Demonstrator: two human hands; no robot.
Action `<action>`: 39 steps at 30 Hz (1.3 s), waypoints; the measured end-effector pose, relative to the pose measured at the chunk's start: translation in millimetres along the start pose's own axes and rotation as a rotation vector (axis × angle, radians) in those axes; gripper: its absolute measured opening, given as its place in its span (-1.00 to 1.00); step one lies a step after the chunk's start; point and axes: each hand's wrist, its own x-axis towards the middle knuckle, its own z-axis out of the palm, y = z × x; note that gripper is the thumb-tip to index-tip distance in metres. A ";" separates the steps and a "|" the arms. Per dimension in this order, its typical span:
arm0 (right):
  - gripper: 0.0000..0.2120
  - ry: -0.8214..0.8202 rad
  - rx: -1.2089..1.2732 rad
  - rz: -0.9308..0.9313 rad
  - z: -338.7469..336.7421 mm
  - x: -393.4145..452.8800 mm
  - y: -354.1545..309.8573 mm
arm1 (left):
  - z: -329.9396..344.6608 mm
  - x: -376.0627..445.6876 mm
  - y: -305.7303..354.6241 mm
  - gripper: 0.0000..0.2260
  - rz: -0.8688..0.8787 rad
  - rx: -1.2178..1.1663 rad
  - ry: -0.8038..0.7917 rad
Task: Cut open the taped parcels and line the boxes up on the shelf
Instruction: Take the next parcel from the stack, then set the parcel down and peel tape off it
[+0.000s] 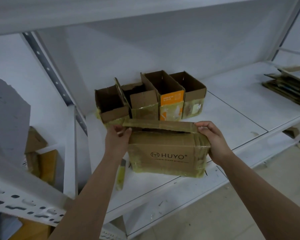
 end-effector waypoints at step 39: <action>-0.66 -0.180 -1.905 -0.008 -48.8 22.5 17.5 | 27.6 7.8 27.5 0.00 0.620 1.231 -0.659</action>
